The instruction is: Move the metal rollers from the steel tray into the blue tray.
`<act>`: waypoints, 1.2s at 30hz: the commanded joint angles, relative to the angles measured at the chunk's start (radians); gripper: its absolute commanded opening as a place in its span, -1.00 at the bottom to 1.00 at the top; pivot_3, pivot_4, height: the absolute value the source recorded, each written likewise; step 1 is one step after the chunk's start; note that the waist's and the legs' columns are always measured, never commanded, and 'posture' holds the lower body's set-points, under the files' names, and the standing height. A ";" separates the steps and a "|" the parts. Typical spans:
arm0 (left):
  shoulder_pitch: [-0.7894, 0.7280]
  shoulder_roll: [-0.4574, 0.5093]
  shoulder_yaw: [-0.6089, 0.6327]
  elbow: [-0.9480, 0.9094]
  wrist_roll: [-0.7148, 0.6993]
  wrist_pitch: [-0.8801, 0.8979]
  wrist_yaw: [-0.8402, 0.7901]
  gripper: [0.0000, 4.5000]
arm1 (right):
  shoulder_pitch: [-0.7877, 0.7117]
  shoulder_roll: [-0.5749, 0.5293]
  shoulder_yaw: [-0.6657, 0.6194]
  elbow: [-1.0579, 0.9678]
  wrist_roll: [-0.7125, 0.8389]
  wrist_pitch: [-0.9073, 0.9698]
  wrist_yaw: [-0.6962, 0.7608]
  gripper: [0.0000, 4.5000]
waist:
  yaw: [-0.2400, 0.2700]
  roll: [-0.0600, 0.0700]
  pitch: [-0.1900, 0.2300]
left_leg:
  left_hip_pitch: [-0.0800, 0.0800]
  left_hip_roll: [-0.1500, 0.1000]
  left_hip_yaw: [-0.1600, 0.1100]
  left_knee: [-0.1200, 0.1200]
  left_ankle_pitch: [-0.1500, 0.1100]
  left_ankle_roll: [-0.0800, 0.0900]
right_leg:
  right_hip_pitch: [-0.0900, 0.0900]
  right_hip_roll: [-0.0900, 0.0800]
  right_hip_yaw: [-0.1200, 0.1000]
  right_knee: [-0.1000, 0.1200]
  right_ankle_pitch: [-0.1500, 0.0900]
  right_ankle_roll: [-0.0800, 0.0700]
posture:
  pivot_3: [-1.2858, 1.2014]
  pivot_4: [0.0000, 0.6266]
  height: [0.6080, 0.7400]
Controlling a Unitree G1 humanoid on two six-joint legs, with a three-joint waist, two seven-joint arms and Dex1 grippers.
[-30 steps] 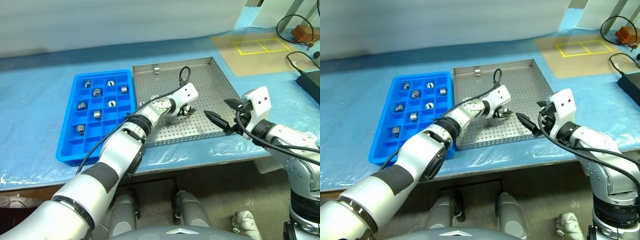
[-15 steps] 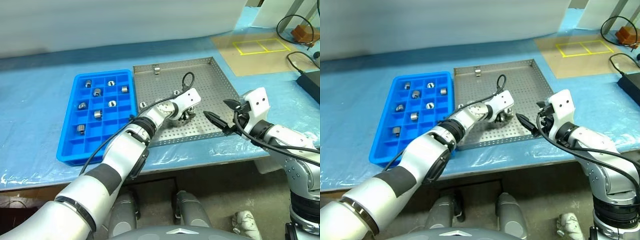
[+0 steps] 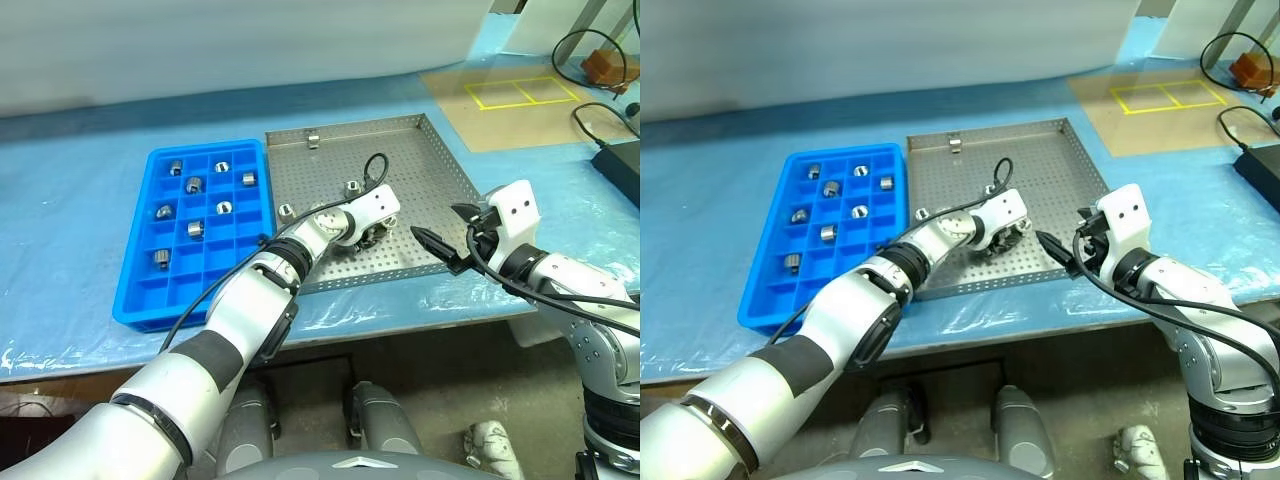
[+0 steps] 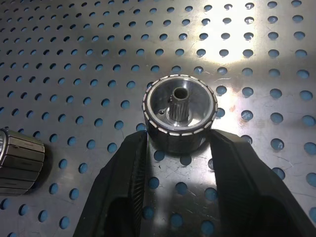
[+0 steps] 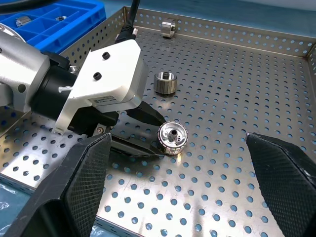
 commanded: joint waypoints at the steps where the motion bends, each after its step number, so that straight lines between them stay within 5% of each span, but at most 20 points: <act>1: -0.003 -0.004 0.001 -0.015 0.007 -0.009 0.011 -0.10 | -0.011 -0.014 -0.001 -0.008 -0.011 -0.027 -0.001 1.00 | 0.000 0.000 0.000 | 0.000 0.000 0.000 0.000 0.000 0.000 | 0.000 0.000 0.000 0.000 0.000 0.000 | -0.44 -0.52 1.00; 6: -0.003 0.007 0.011 -0.019 -0.002 -0.024 -0.002 -0.10 | -0.020 -0.014 0.011 0.002 -0.011 -0.032 0.000 1.00 | 0.000 0.000 0.000 | 0.000 0.000 0.000 0.000 0.000 0.000 | 0.000 -0.001 0.000 0.000 0.000 0.000 | -0.43 -0.52 1.00; 8: -0.002 0.012 0.022 -0.023 -0.014 -0.033 -0.020 -0.27 | -0.024 -0.015 0.019 0.007 -0.012 -0.035 0.001 1.00 | 0.000 0.000 0.000 | 0.000 -0.001 0.000 0.000 0.000 0.000 | 0.000 -0.001 0.000 0.000 0.000 0.000 | -0.42 -0.52 1.00; 28: -0.005 0.092 0.072 -0.056 -0.071 -0.115 -0.164 -0.27 | -0.076 -0.010 0.079 0.080 -0.035 -0.090 0.032 1.00 | 0.003 0.000 0.000 | -0.001 -0.002 0.001 -0.003 0.000 0.000 | -0.001 -0.003 0.000 -0.001 0.000 0.000 | -0.38 -0.52 1.00; 36: -0.052 0.115 0.032 -0.046 -0.008 -0.104 -0.003 -0.27 | -0.072 -0.006 0.075 0.066 -0.032 -0.083 0.026 1.00 | 0.003 0.000 0.000 | -0.001 -0.003 0.001 -0.004 0.000 0.000 | -0.001 -0.004 0.000 -0.001 0.000 0.000 | -0.39 -0.52 1.00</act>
